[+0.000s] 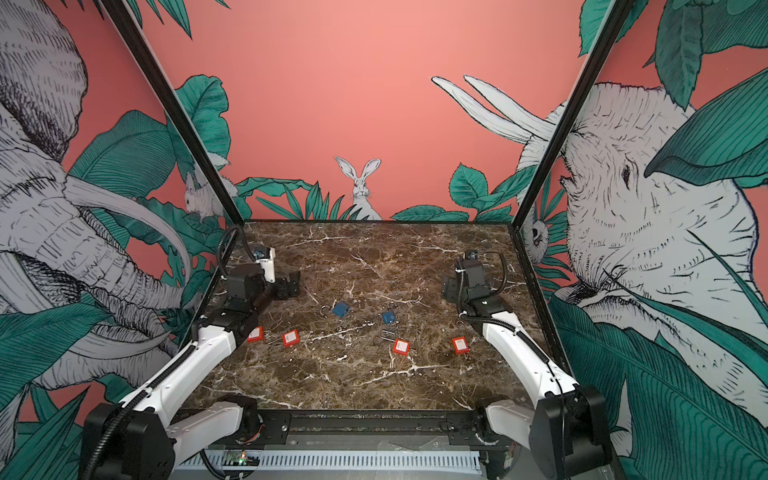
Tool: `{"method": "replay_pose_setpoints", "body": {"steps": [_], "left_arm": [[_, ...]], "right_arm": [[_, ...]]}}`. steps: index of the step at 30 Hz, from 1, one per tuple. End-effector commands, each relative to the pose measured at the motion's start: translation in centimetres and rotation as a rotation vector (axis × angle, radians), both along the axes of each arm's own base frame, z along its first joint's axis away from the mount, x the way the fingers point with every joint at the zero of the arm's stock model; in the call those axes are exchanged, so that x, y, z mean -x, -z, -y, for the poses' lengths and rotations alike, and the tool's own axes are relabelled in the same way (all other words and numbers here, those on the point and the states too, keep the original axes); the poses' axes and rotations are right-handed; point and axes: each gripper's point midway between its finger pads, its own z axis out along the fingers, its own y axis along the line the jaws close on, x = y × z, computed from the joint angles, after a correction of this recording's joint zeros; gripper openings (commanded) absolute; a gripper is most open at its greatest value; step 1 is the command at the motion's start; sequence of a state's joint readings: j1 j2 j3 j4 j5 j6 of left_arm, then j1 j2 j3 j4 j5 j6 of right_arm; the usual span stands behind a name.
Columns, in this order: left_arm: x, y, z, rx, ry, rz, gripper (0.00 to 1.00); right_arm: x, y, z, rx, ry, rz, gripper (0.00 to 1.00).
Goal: Lock with the key
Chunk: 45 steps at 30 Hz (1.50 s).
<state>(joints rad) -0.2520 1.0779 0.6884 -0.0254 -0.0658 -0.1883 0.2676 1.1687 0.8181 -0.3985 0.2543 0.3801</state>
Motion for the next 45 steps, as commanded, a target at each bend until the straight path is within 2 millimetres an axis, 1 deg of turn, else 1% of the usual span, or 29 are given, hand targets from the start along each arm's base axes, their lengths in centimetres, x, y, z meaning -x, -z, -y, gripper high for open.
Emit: {"method": "replay_pose_setpoints", "body": {"steps": [1,5,9,12,17,22,26,31,33,35,38,41,45], "left_arm": [[0.8,-0.3,1.6,0.059,0.007,-0.056,1.0],[0.8,-1.0,3.8,0.06,0.069,-0.058,0.99],[0.6,-0.9,5.3,0.043,0.099,-0.082,1.0],[0.6,-0.8,6.1,0.042,0.12,-0.089,0.99],[0.8,-0.6,6.9,0.052,0.139,-0.096,1.0],[0.8,-0.2,7.2,0.052,0.152,-0.113,1.0],[0.9,0.1,7.5,0.049,0.16,-0.124,0.99],[0.8,0.1,7.6,0.057,0.159,-0.128,0.99],[0.9,0.2,7.7,0.057,0.162,-0.133,0.99],[0.8,0.2,7.6,0.056,0.157,-0.132,0.99],[0.8,0.4,7.6,0.053,0.152,-0.135,0.99],[0.7,0.6,7.7,0.053,0.15,-0.141,0.98],[0.3,0.8,7.8,0.05,0.149,-0.15,0.96]], "right_arm": [[6.5,3.8,1.5,-0.021,0.105,-0.251,0.91],[8.3,5.6,1.1,-0.067,0.106,-0.299,0.94],[8.9,7.5,-0.1,-0.12,0.07,-0.357,0.95],[9.3,8.7,-0.6,-0.14,0.062,-0.403,0.95],[10.0,10.0,-1.0,-0.165,0.064,-0.436,0.95],[10.3,11.1,-1.6,-0.188,0.048,-0.456,0.92],[10.2,11.8,-2.3,-0.197,0.023,-0.468,0.89],[9.8,12.1,-3.2,-0.197,-0.009,-0.483,0.84],[9.9,12.1,-3.3,-0.18,-0.011,-0.491,0.8],[10.1,11.9,-2.7,-0.135,0.008,-0.492,0.78],[10.4,11.8,-1.3,-0.058,0.059,-0.495,0.76],[10.5,11.8,-0.5,-0.014,0.079,-0.499,0.72],[10.3,11.8,-0.5,0.011,0.065,-0.506,0.68]]}}
